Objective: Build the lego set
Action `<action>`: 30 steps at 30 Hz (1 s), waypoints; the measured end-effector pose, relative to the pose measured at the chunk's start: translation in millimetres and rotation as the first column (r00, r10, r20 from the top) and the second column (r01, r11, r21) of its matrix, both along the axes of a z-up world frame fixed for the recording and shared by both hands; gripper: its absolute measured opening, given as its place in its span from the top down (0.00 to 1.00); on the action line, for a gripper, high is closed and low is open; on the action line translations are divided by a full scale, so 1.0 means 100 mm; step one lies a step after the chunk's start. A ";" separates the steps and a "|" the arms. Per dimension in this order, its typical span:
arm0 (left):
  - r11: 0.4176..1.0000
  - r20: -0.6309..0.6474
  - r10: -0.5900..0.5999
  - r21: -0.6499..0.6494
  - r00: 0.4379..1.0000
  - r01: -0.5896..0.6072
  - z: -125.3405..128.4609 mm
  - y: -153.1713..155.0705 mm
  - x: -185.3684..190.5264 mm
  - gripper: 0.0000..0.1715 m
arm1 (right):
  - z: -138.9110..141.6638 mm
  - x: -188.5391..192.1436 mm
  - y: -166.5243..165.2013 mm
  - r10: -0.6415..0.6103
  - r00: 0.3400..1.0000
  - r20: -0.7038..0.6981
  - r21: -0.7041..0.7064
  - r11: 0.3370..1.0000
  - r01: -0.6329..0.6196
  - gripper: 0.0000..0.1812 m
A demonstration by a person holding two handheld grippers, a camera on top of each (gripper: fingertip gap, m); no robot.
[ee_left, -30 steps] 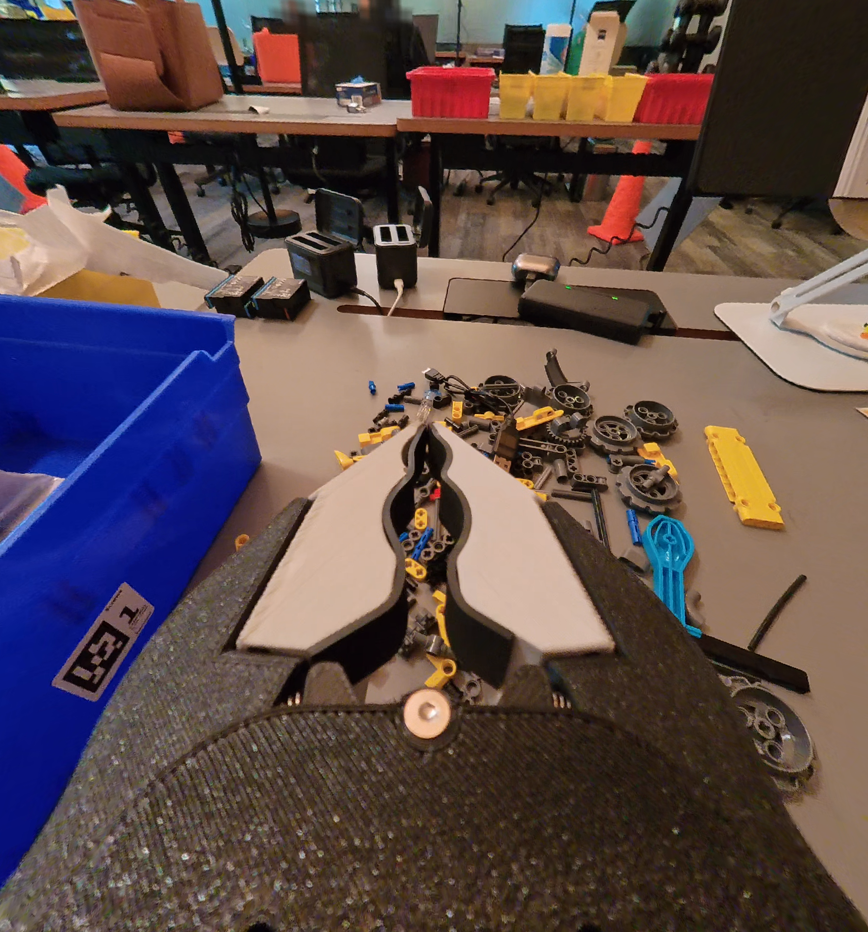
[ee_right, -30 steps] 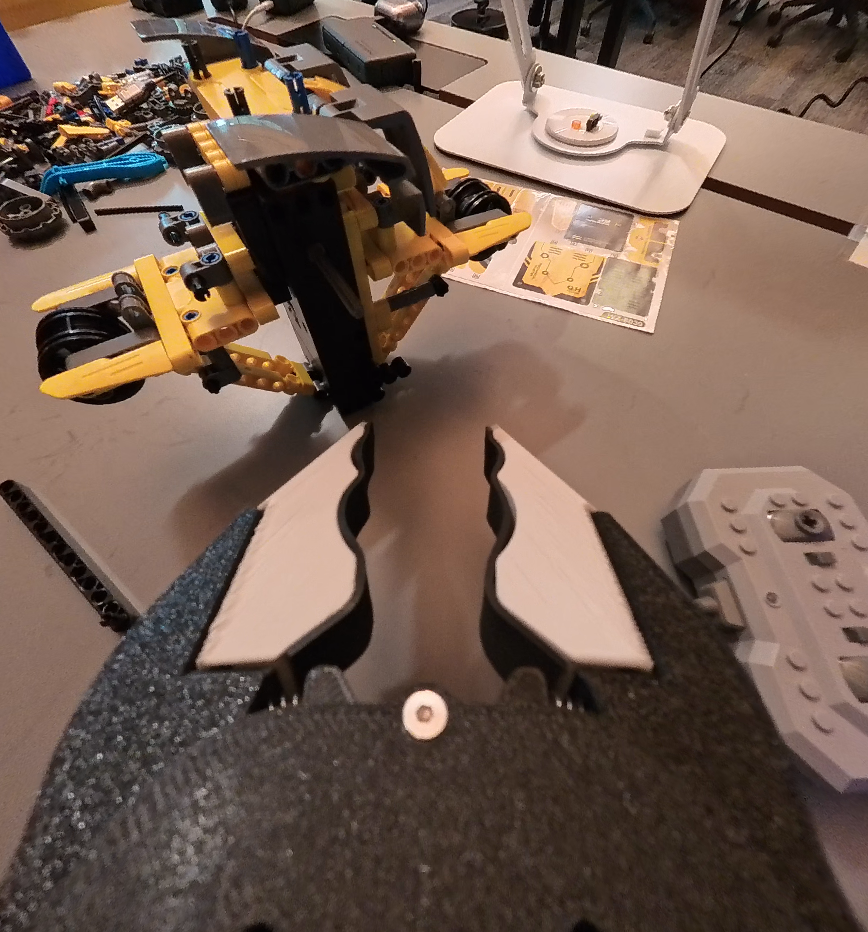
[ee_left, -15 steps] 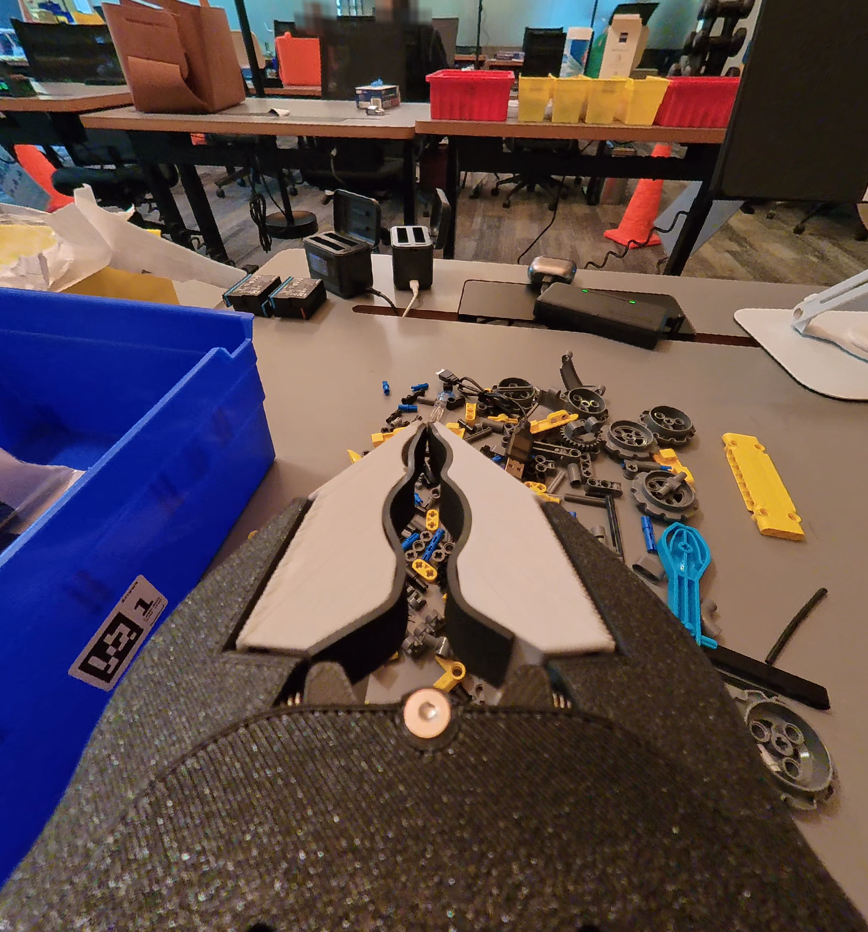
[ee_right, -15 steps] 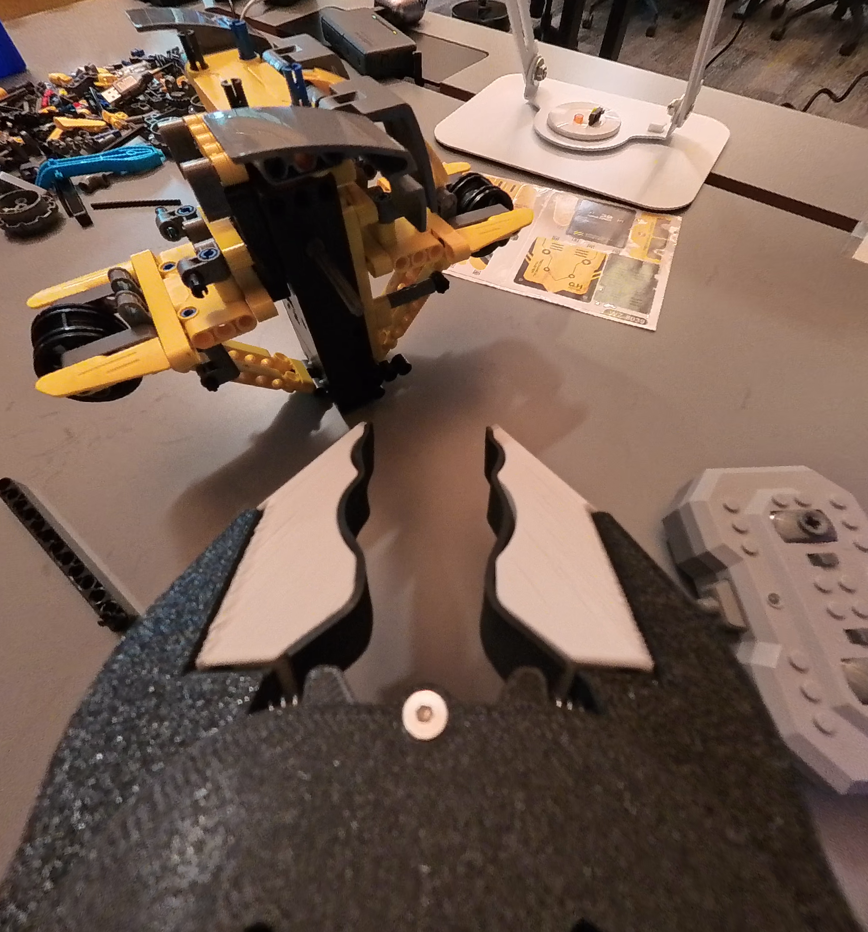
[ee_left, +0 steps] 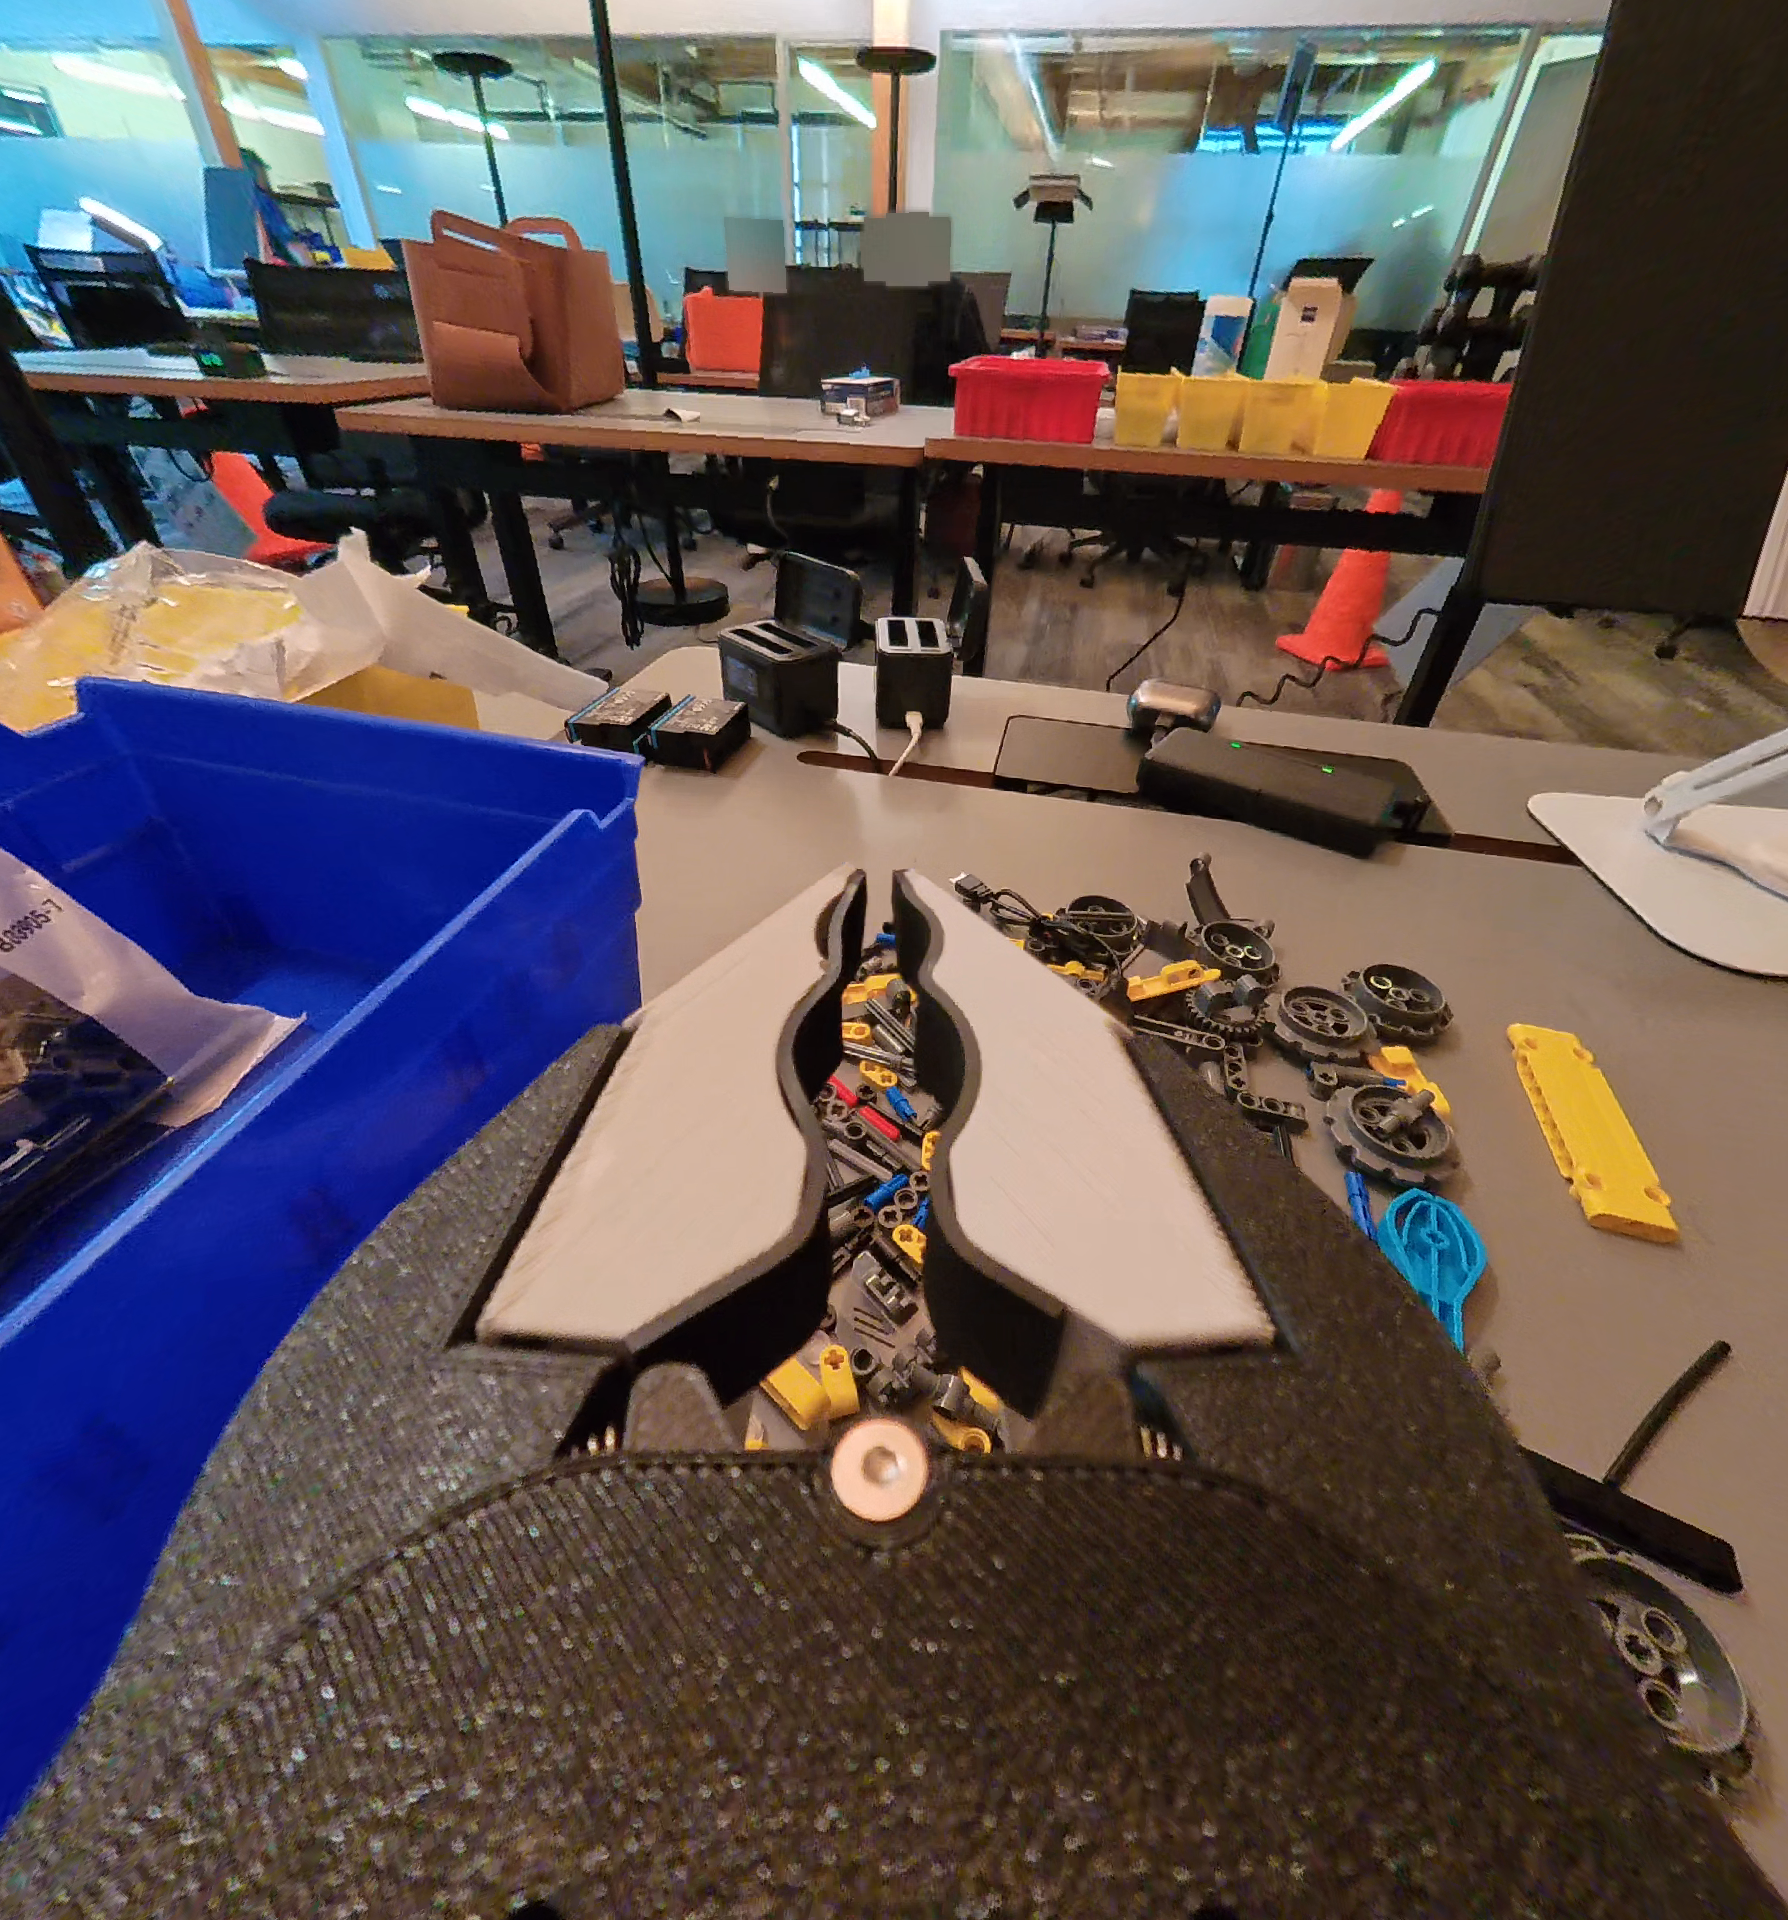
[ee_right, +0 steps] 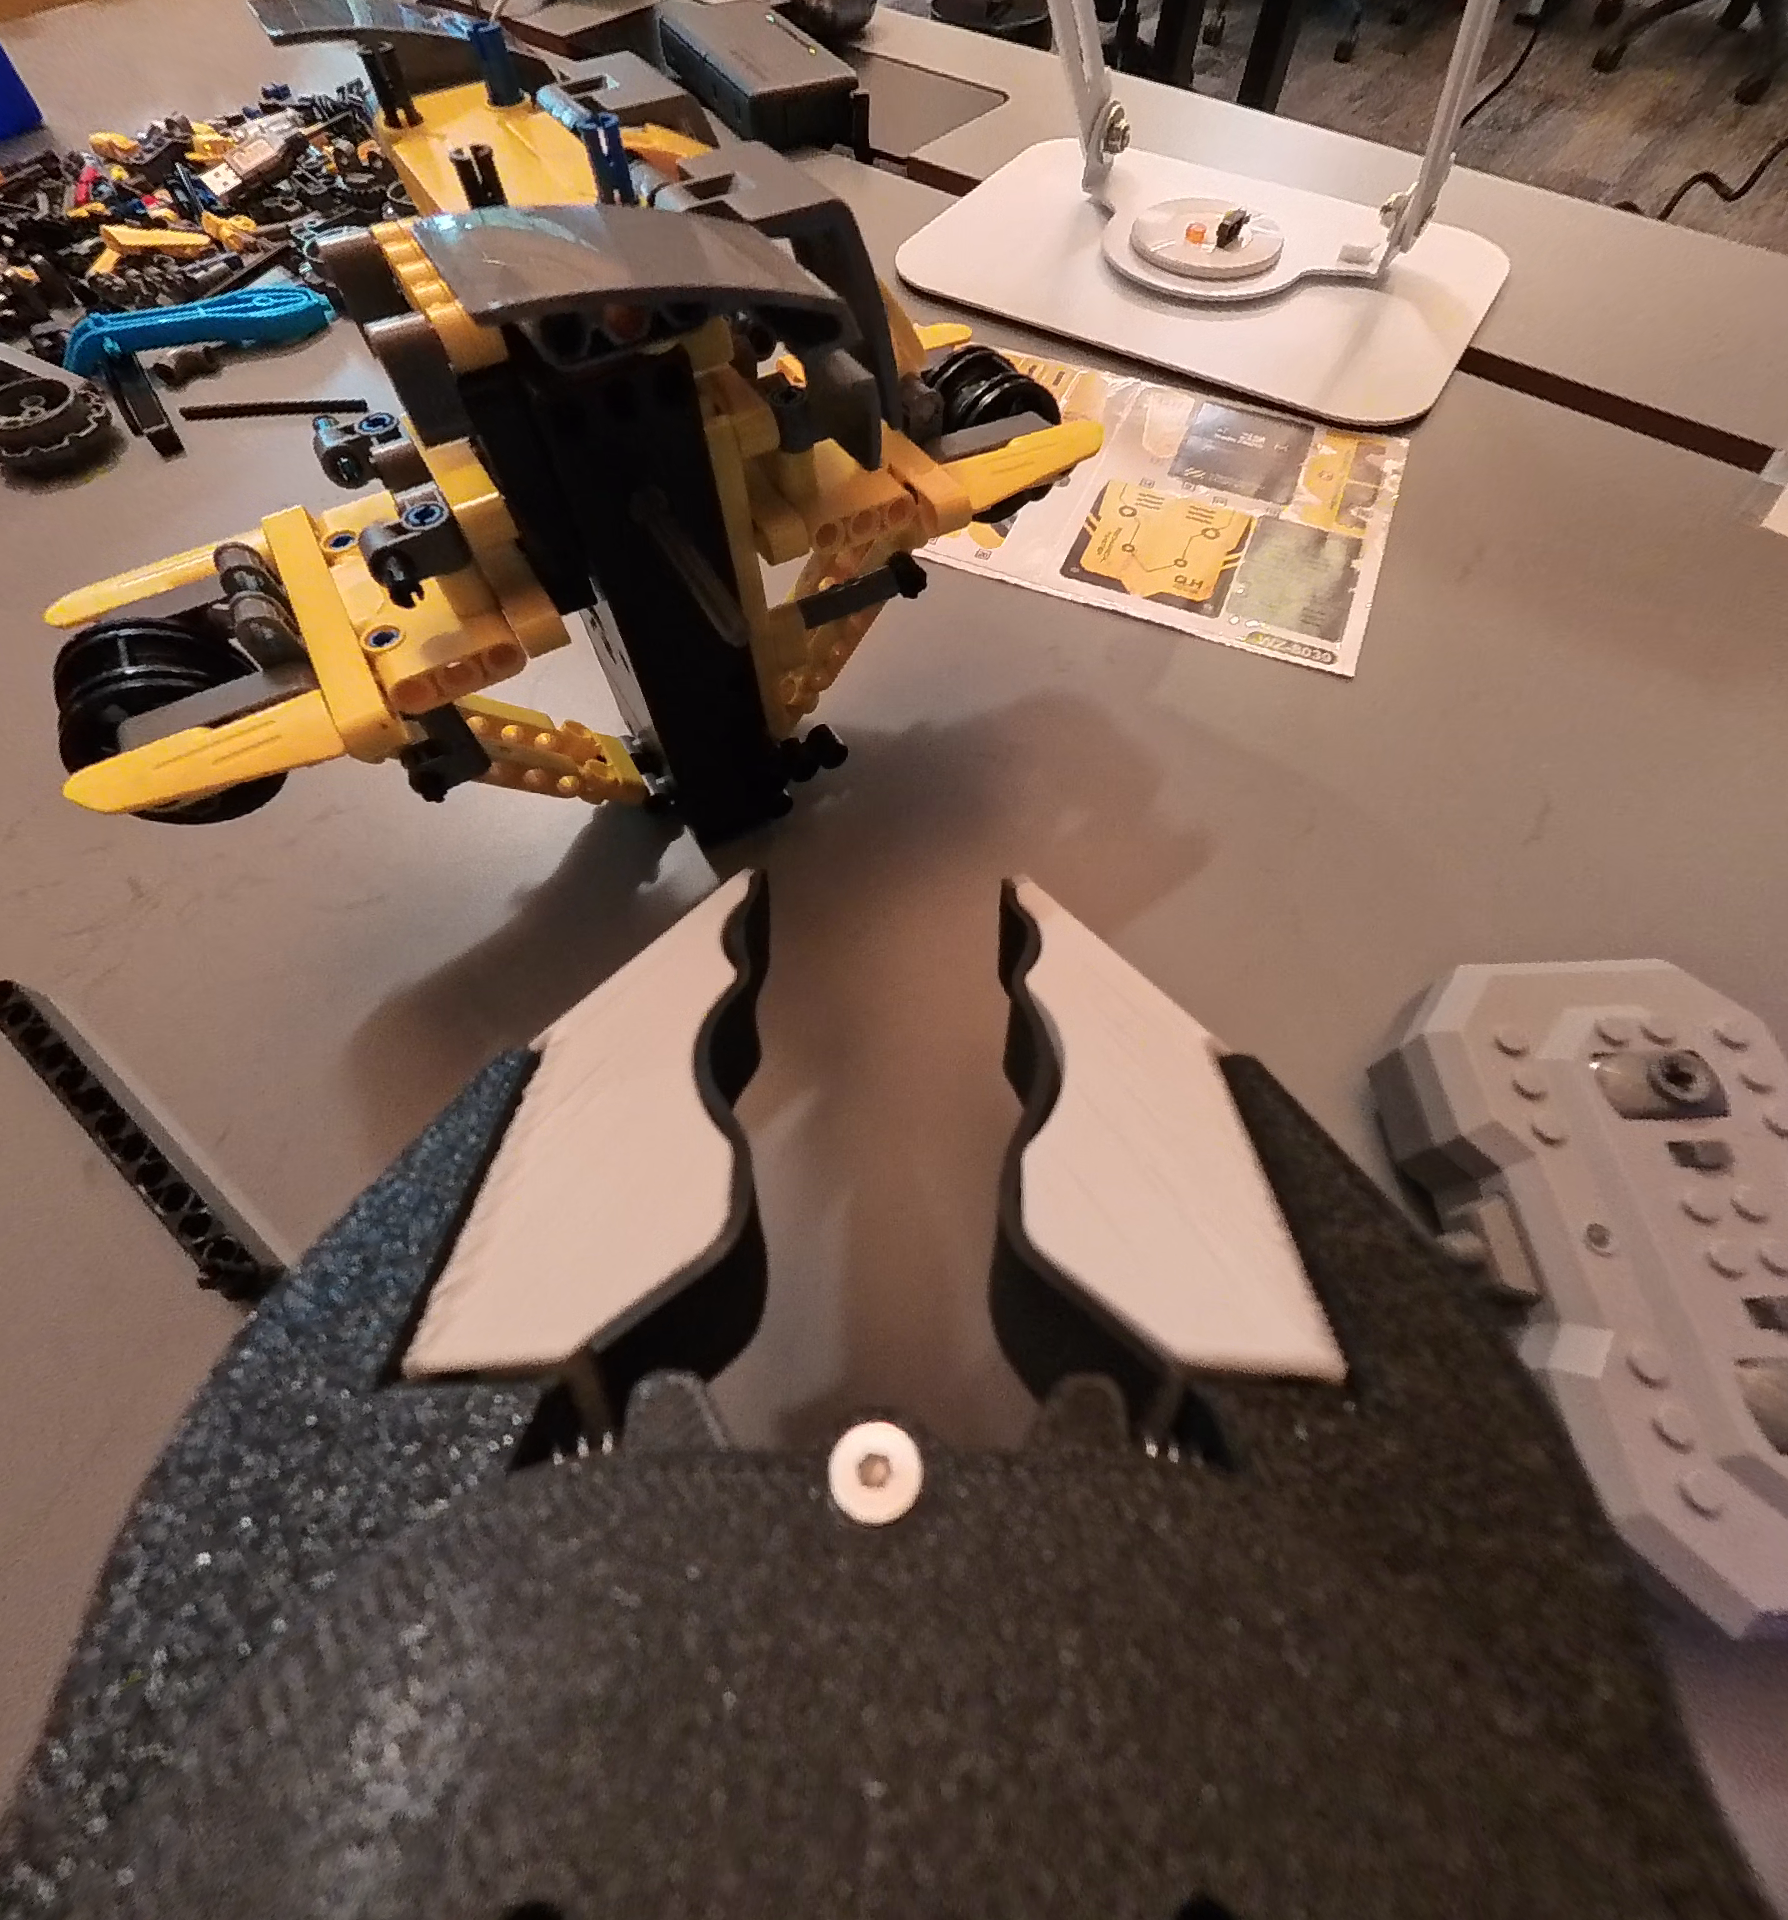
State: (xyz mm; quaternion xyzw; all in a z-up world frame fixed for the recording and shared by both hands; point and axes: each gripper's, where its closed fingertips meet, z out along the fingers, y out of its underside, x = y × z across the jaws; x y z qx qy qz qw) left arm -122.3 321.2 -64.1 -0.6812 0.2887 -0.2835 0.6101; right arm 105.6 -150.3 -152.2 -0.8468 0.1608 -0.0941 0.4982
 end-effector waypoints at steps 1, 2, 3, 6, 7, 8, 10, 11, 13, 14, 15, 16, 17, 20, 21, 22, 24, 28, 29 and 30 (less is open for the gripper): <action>1.000 -0.001 -0.002 -0.004 1.000 0.002 -0.01 0.00 0.00 1.00 | 0.00 0.00 0.00 0.000 1.000 0.000 -0.001 1.000 0.000 0.76; 1.000 -0.003 -0.003 -0.008 1.000 0.003 -0.02 0.00 0.01 1.00 | 0.00 0.00 0.00 0.000 1.000 0.000 -0.001 1.000 0.000 0.76; 1.000 -0.002 -0.003 -0.009 1.000 0.003 -0.02 0.00 0.01 1.00 | 0.00 0.00 0.00 0.000 1.000 0.000 -0.002 1.000 0.000 0.76; 1.000 0.009 0.003 0.002 1.000 -0.003 0.01 0.00 -0.01 1.00 | 0.00 0.00 0.00 0.000 1.000 0.000 -0.002 1.000 0.000 0.76; 1.000 0.016 0.003 0.007 1.000 -0.003 0.03 0.00 -0.02 1.00 | 0.00 0.00 0.00 0.000 1.000 -0.001 -0.002 1.000 0.000 0.76; 1.000 0.026 0.003 0.015 1.000 -0.003 0.05 -0.01 -0.03 1.00 | 0.00 0.00 0.00 0.000 1.000 -0.001 -0.002 1.000 0.000 0.76; 0.999 0.048 0.008 0.032 0.999 -0.009 0.11 -0.02 -0.05 1.00 | 0.00 0.00 0.00 0.001 1.000 -0.001 -0.003 1.000 -0.001 0.76; 0.999 0.056 0.010 0.040 0.998 -0.012 0.13 -0.02 -0.06 1.00 | -0.01 0.00 0.00 0.001 1.000 0.000 -0.003 1.000 -0.001 0.76; 0.999 0.066 0.006 0.046 0.998 -0.009 0.15 -0.03 -0.06 1.00 | -0.01 0.00 0.00 0.001 1.000 0.000 -0.004 1.000 -0.001 0.76; 0.999 0.066 0.005 0.047 0.998 -0.008 0.15 -0.04 -0.06 1.00 | -0.01 0.00 0.00 0.001 1.000 0.000 -0.004 1.000 -0.001 0.76; 0.999 0.063 0.004 0.047 0.998 -0.007 0.15 -0.04 -0.05 1.00 | -0.01 0.00 0.00 0.000 1.000 0.000 -0.005 1.000 0.000 0.76; 0.999 0.060 0.003 0.046 0.998 -0.006 0.14 -0.04 -0.05 1.00 | -0.01 0.00 0.00 0.000 1.000 0.000 -0.005 1.000 0.000 0.76; 0.999 0.059 0.002 0.045 0.998 -0.005 0.14 -0.04 -0.05 1.00 | -0.01 0.00 0.00 0.000 1.000 0.000 -0.005 1.000 0.000 0.76; 0.999 0.062 0.001 0.044 0.998 -0.004 0.14 -0.04 -0.05 1.00 | -0.01 0.00 0.00 0.000 1.000 0.000 -0.006 1.000 0.000 0.76; 0.999 0.064 0.001 0.044 0.998 -0.004 0.14 -0.04 -0.05 1.00 | -0.01 0.00 0.00 0.000 1.000 0.001 -0.007 1.000 0.000 0.76; 0.999 0.064 0.000 0.042 0.998 -0.003 0.14 -0.04 -0.05 1.00 | -0.01 0.00 0.00 0.000 1.000 0.001 -0.008 1.000 0.000 0.76; 0.999 0.065 -0.001 0.039 0.998 -0.002 0.14 -0.03 -0.05 1.00 | -0.01 0.00 0.00 0.001 1.000 0.001 -0.009 1.000 -0.001 0.76; 0.999 0.051 -0.002 0.032 0.999 0.000 0.11 -0.03 -0.03 1.00 | -0.02 0.00 0.00 0.001 1.000 0.003 -0.011 1.000 -0.001 0.76; 0.999 0.047 -0.001 0.033 0.999 -0.001 0.10 -0.03 -0.03 1.00 | -0.02 0.00 0.00 0.001 1.000 0.003 -0.012 1.000 -0.001 0.76; 0.999 0.043 0.000 0.033 0.999 -0.002 0.10 -0.03 -0.03 1.00 | -0.02 0.00 0.00 0.001 1.000 0.004 -0.012 1.000 -0.001 0.76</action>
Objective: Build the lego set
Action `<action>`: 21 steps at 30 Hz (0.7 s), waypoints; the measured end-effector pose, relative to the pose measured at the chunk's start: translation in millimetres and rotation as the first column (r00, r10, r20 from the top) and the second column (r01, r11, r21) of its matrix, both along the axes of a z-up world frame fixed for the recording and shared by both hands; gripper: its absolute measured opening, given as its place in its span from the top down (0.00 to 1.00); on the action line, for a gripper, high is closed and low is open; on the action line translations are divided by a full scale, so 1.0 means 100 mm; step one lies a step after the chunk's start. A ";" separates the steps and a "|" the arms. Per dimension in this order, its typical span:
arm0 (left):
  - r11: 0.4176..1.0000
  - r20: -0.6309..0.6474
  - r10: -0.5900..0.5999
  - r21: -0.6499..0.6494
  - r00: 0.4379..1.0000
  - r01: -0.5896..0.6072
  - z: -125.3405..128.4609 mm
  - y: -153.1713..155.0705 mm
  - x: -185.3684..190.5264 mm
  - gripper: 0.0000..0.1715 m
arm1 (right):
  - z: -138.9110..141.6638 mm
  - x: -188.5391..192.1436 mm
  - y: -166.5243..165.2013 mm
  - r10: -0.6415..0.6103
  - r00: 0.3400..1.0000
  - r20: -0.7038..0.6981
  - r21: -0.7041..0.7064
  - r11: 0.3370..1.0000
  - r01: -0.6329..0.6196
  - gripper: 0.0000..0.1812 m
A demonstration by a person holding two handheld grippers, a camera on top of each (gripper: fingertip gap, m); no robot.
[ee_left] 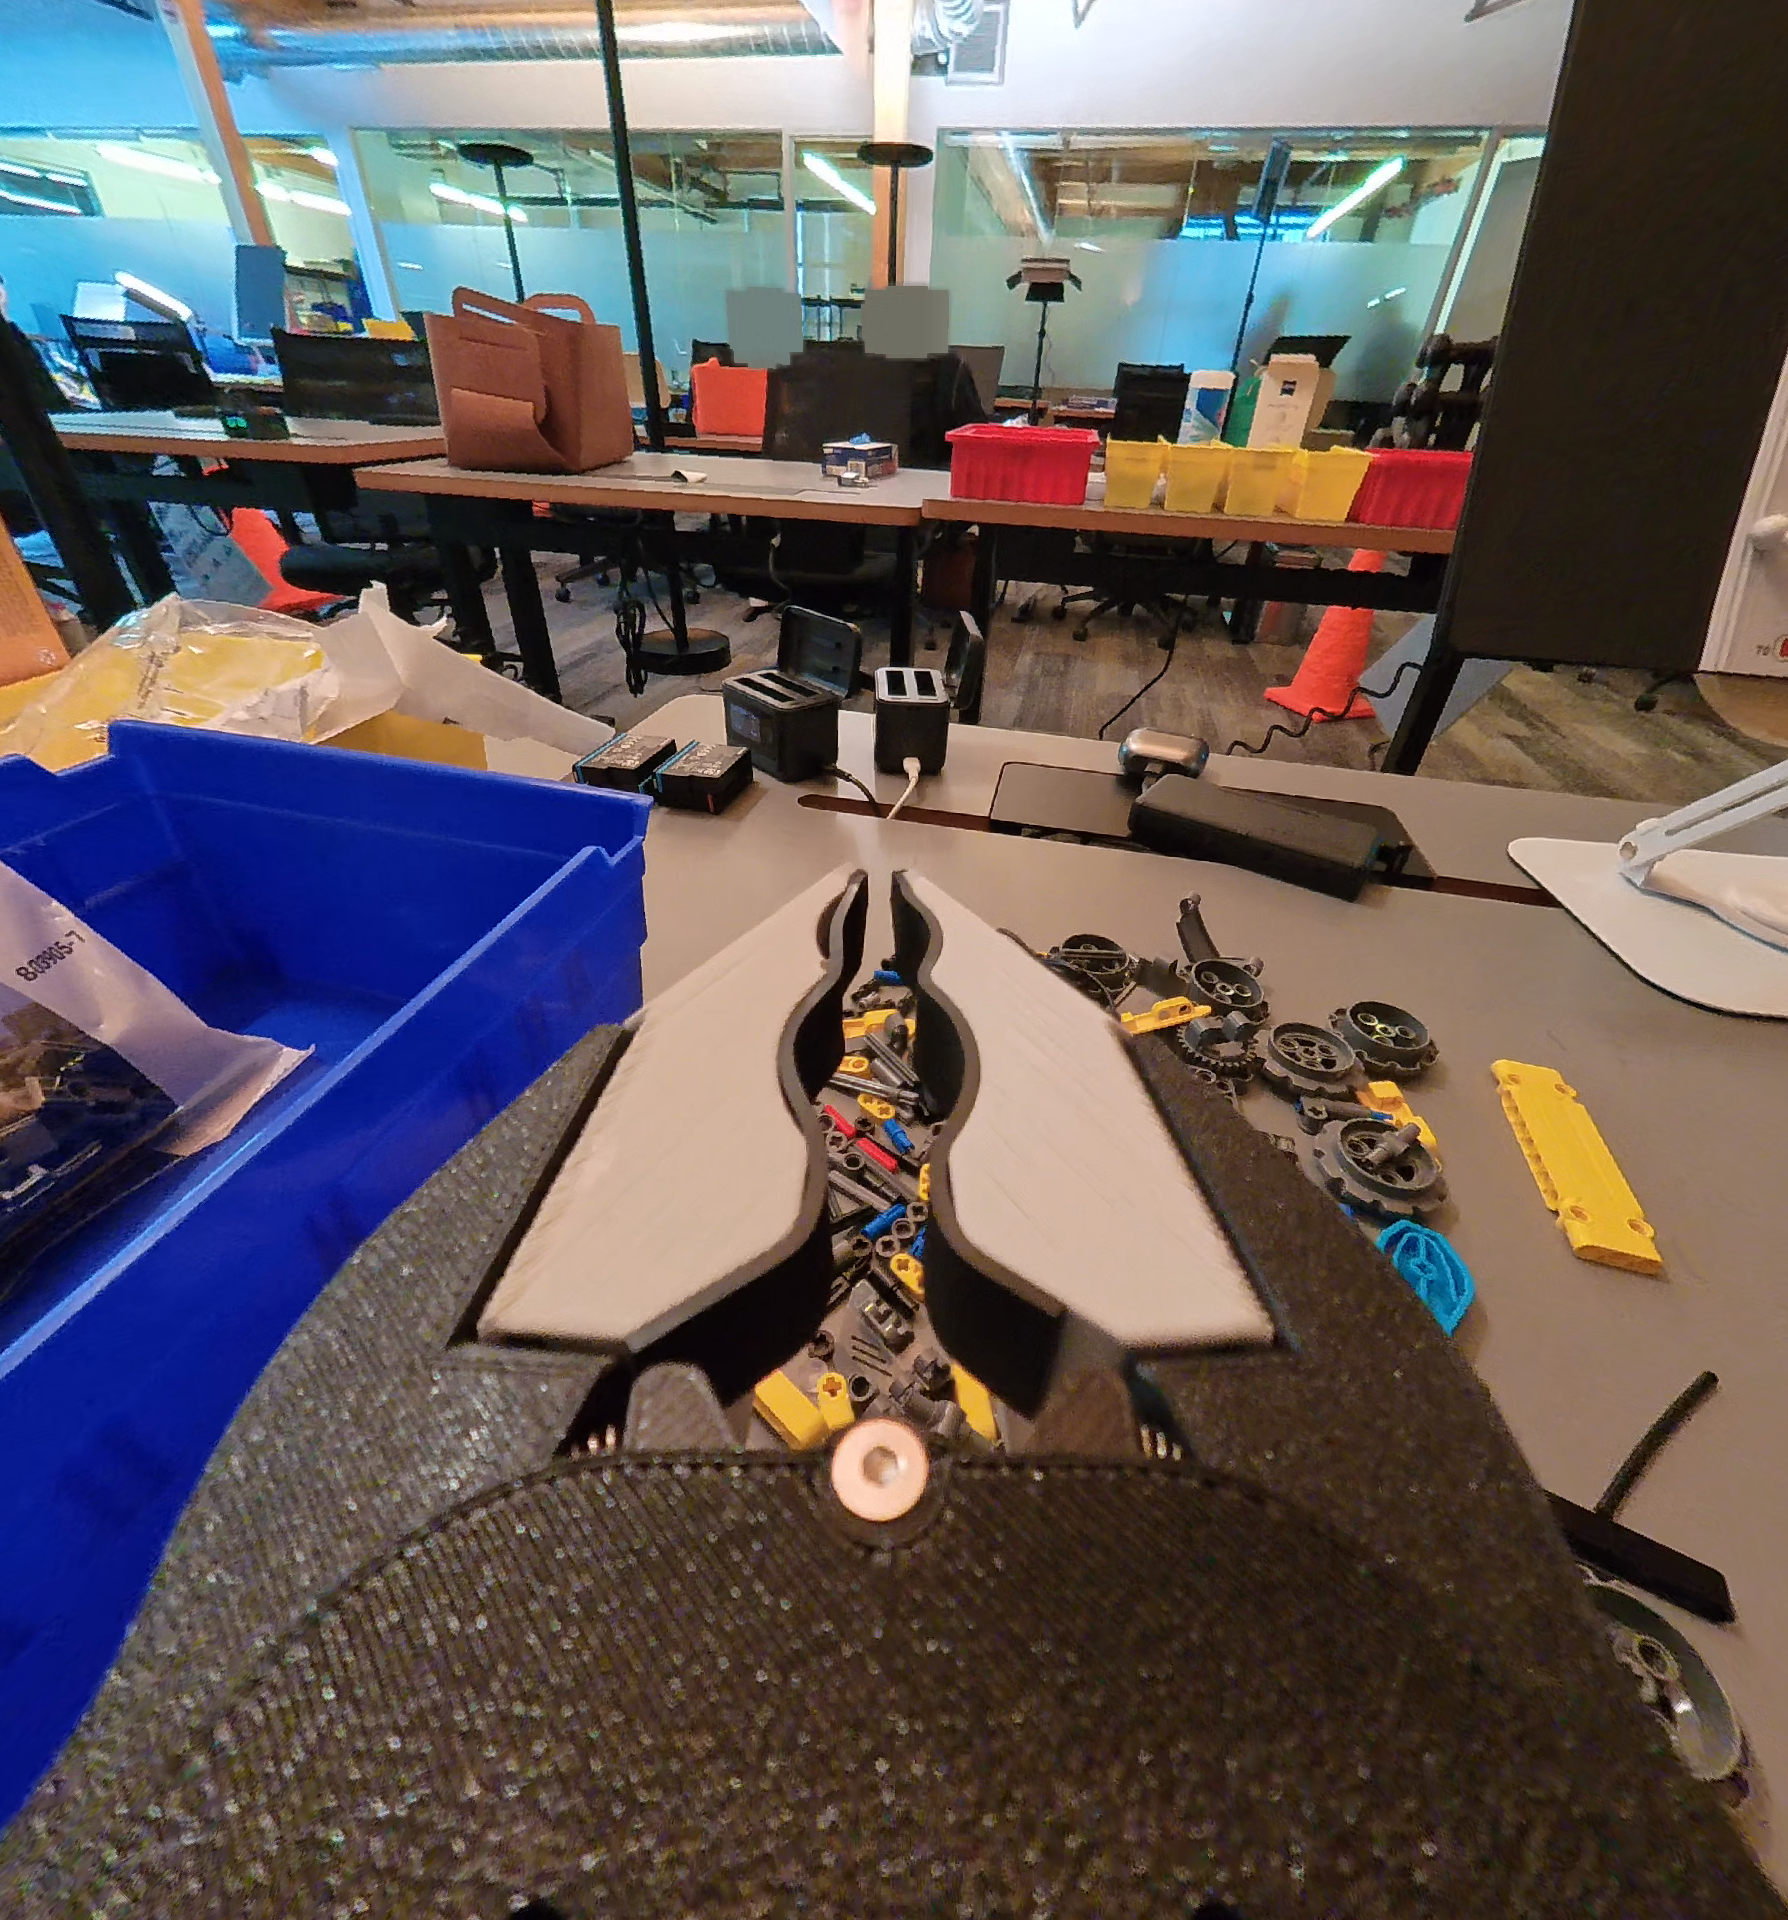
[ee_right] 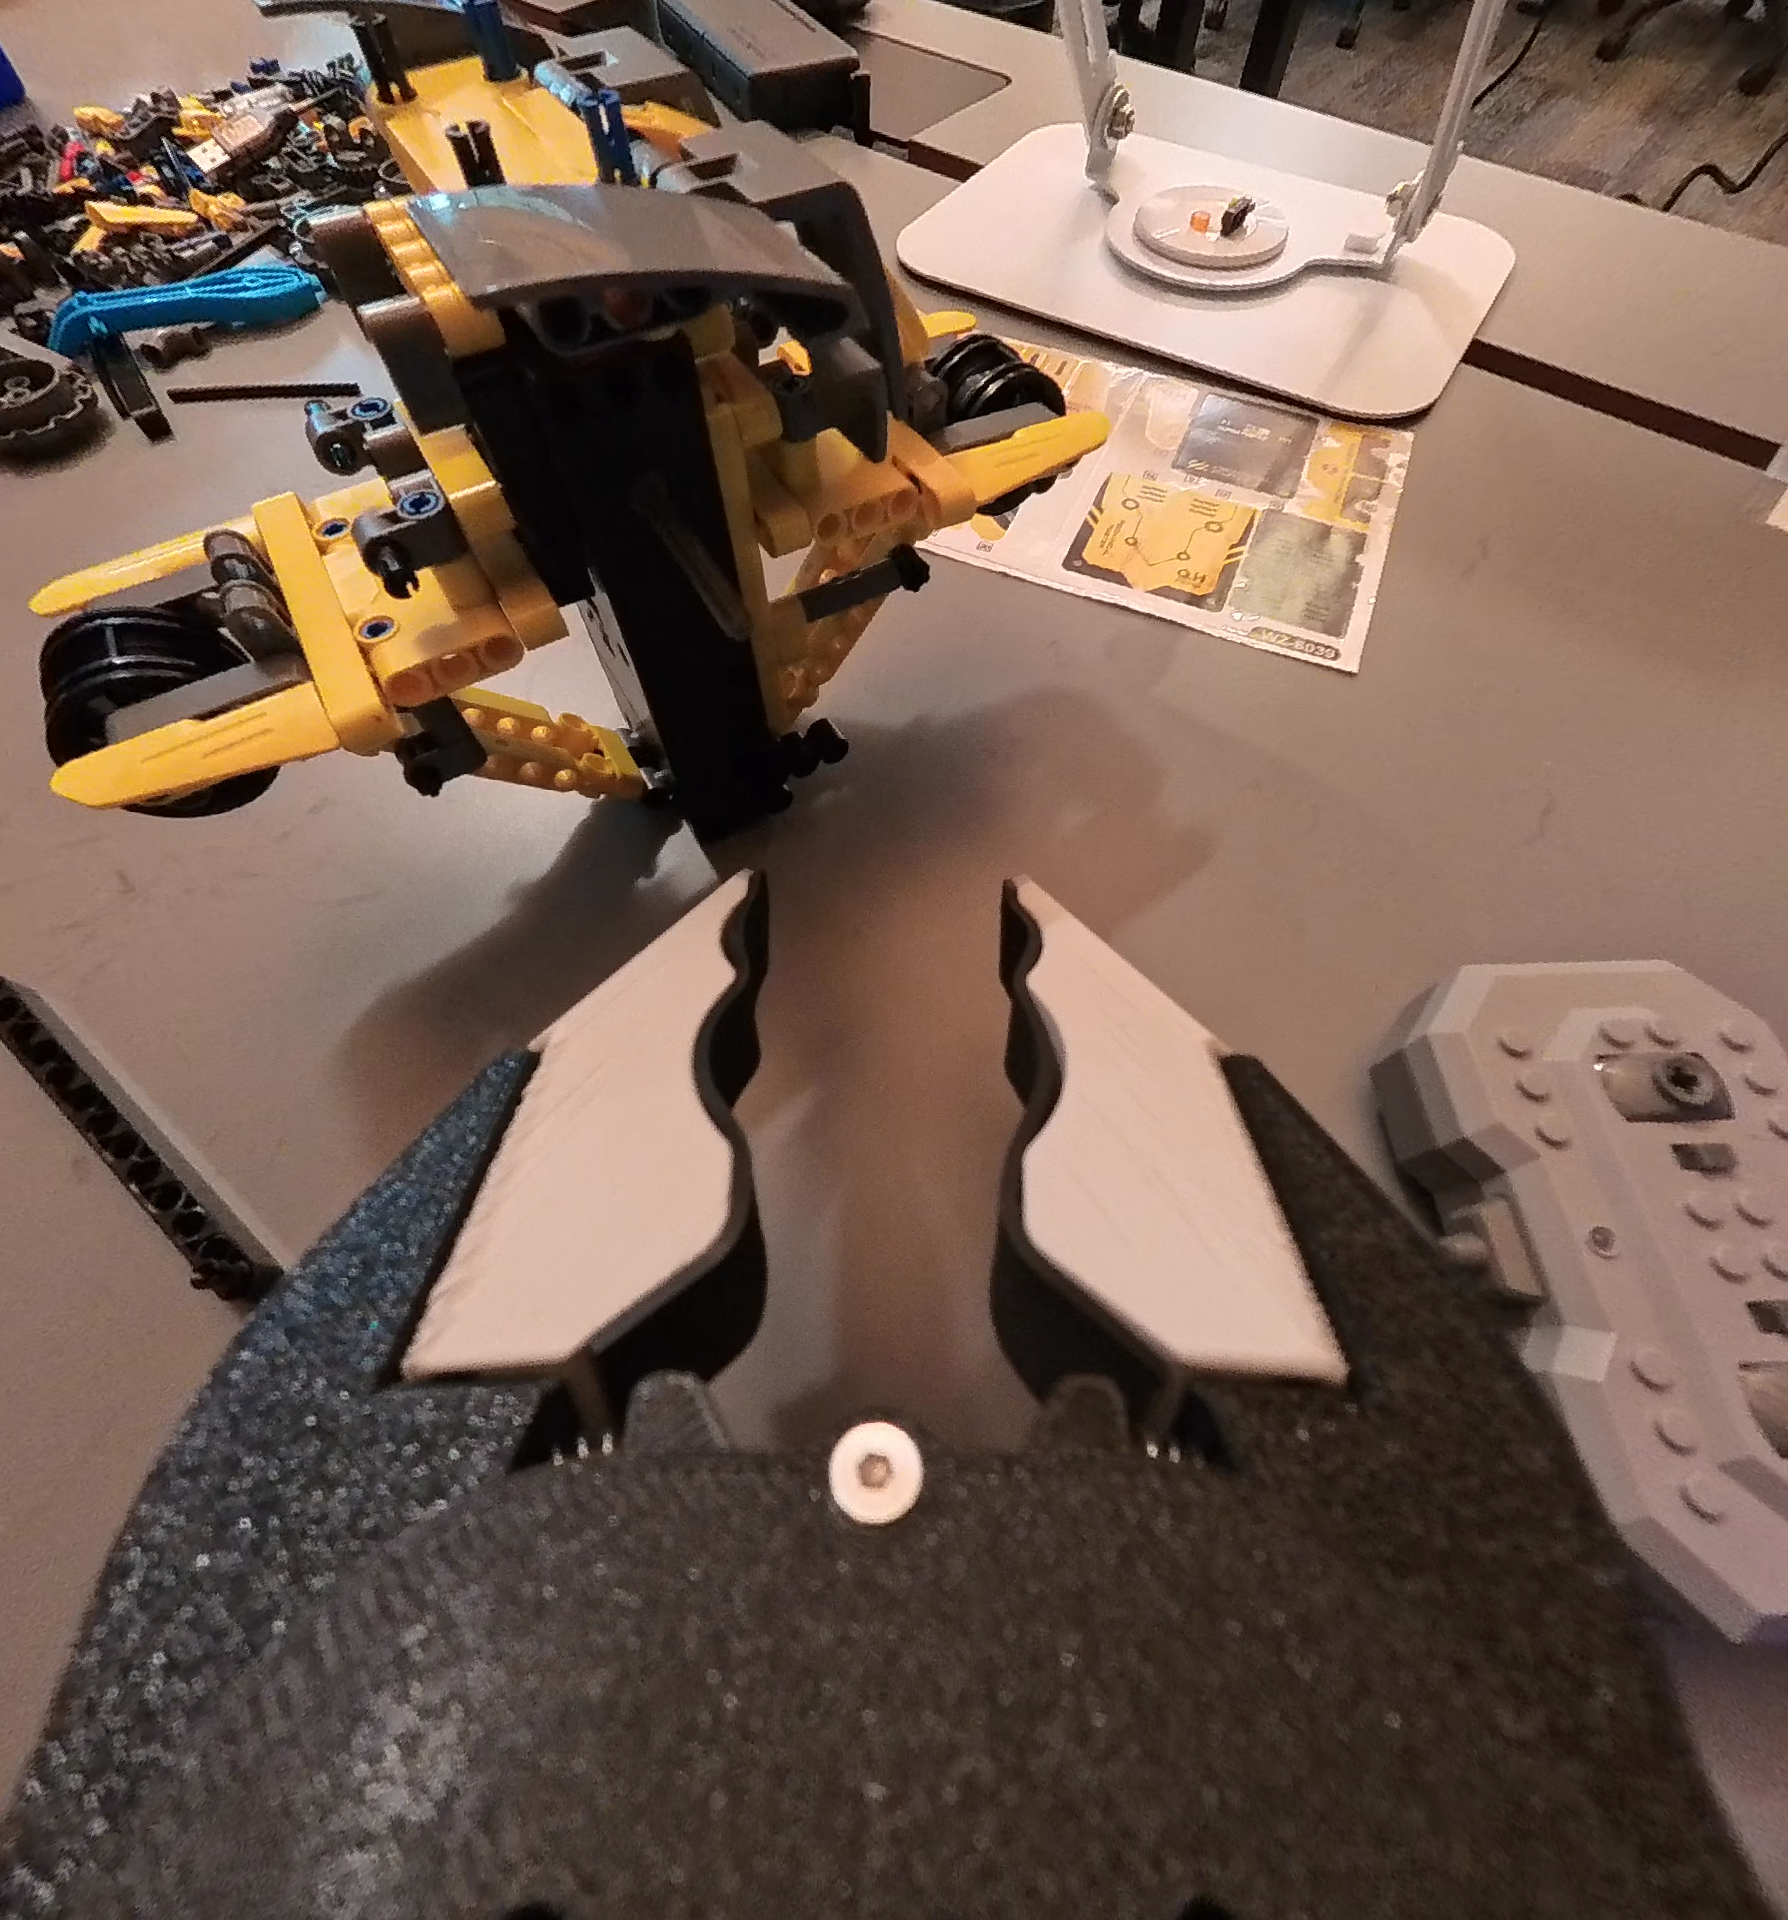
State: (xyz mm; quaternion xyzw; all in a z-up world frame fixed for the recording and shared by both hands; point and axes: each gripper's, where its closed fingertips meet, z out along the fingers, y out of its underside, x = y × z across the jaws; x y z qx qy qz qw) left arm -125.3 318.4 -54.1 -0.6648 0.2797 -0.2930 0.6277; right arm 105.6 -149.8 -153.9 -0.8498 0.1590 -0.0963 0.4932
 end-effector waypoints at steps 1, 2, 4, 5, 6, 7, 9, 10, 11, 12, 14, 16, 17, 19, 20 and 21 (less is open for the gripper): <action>1.000 -0.006 0.002 0.000 1.000 -0.002 -0.01 0.01 0.00 1.00 | 0.00 0.00 0.00 0.000 1.000 0.000 0.000 1.000 0.000 0.76; 1.000 -0.016 0.007 0.001 1.000 -0.007 -0.01 0.02 -0.01 1.00 | 0.00 0.00 0.00 0.000 1.000 0.001 -0.001 1.000 0.000 0.76; 1.000 -0.058 0.016 -0.004 0.998 -0.016 -0.06 0.08 -0.03 1.00 | 0.00 0.00 0.00 0.001 1.000 0.002 0.000 1.000 -0.001 0.76; 1.000 -0.111 0.010 -0.018 0.994 -0.012 -0.13 0.11 -0.04 1.00 | 0.00 0.00 0.00 0.001 1.000 0.002 0.001 1.000 -0.001 0.76; 0.999 -0.183 0.000 -0.035 0.983 -0.007 -0.24 0.16 -0.06 1.00 | 0.00 0.00 0.00 0.001 1.000 0.002 0.002 1.000 -0.001 0.76; 0.998 -0.273 -0.006 -0.059 0.962 -0.010 -0.37 0.22 -0.10 1.00 | 0.00 0.00 0.00 0.002 1.000 0.001 0.002 1.000 -0.002 0.76; 0.992 -0.447 0.006 -0.110 0.894 -0.062 -0.67 0.35 -0.25 1.00 | 0.00 0.00 0.00 0.004 1.000 -0.003 -0.001 1.000 -0.004 0.76; 0.987 -0.508 0.000 -0.138 0.861 -0.081 -0.79 0.39 -0.32 1.00 | -0.01 0.00 0.00 0.004 1.000 -0.005 -0.004 1.000 -0.004 0.76; 0.981 -0.540 -0.022 -0.173 0.841 -0.086 -0.88 0.40 -0.36 1.00 | -0.02 0.00 0.01 0.004 1.000 -0.007 -0.008 1.000 -0.004 0.75; 0.974 -0.539 -0.055 -0.214 0.840 -0.074 -0.93 0.38 -0.36 1.00 | -0.02 0.00 0.01 0.004 1.000 -0.008 -0.012 1.000 -0.004 0.75; 0.954 -0.480 -0.141 -0.301 0.866 -0.011 -0.97 0.30 -0.28 1.00 | -0.03 0.00 0.01 0.002 1.000 -0.008 -0.017 1.000 -0.002 0.75; 0.925 -0.419 -0.211 -0.378 0.883 0.041 -0.99 0.21 -0.20 1.00 | -0.03 0.01 0.01 -0.001 1.000 -0.009 -0.020 1.000 0.001 0.75; 0.913 -0.404 -0.234 -0.405 0.884 0.056 -1.01 0.19 -0.17 1.00 | -0.04 0.01 0.01 -0.002 1.000 -0.010 -0.020 1.000 0.001 0.75; 0.893 -0.407 -0.260 -0.446 0.876 0.058 -1.07 0.15 -0.16 1.00 | -0.04 0.01 0.01 -0.003 1.000 -0.013 -0.019 1.000 0.002 0.75; 0.885 -0.416 -0.271 -0.463 0.868 0.054 -1.11 0.14 -0.17 1.00 | -0.04 0.01 0.01 -0.003 1.000 -0.014 -0.019 1.000 0.003 0.75; 0.877 -0.422 -0.283 -0.477 0.861 0.055 -1.15 0.12 -0.16 1.00 | -0.04 0.01 0.01 -0.003 1.000 -0.016 -0.020 1.000 0.003 0.75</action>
